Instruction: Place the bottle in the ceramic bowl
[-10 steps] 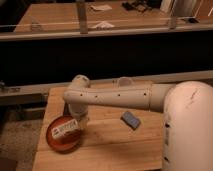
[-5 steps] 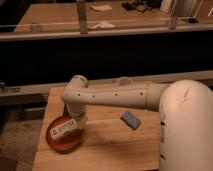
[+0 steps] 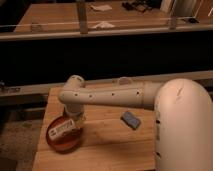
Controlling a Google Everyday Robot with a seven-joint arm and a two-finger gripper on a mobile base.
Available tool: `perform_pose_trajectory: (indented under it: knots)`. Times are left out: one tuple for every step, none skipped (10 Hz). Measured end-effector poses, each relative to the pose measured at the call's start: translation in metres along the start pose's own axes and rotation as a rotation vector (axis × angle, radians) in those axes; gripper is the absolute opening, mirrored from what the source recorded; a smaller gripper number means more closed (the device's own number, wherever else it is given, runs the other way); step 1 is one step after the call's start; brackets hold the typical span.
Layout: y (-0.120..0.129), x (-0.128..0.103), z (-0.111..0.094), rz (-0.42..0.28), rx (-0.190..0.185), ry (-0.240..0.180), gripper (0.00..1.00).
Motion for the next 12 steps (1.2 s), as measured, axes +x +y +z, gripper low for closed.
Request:
perform_pose_trajectory:
  knots:
    - [-0.0012, -0.0004, 0.0005, -0.005, -0.001, 0.0, 0.0]
    - [-0.0029, -0.0024, 0.001, -0.011, -0.001, -0.001, 0.0]
    - [-0.0042, -0.0047, 0.0016, -0.018, -0.001, -0.001, 0.0]
    - [-0.005, -0.0047, 0.0019, -0.02, -0.001, 0.0, 0.0]
    - [-0.0055, -0.0042, 0.0027, -0.023, -0.002, 0.0, 0.0]
    - [-0.0069, -0.0055, 0.0037, -0.031, -0.003, 0.0, 0.03]
    - [-0.0077, -0.0066, 0.0042, -0.035, -0.003, -0.001, 0.05]
    - [-0.0086, -0.0076, 0.0047, -0.039, -0.003, -0.001, 0.07]
    - [-0.0086, -0.0076, 0.0053, -0.042, -0.004, -0.002, 0.12]
    - [-0.0087, -0.0075, 0.0056, -0.045, -0.004, -0.002, 0.15]
    - [-0.0091, -0.0072, 0.0063, -0.047, -0.004, -0.002, 0.15]
    - [-0.0094, -0.0072, 0.0071, -0.049, -0.005, -0.002, 0.15]
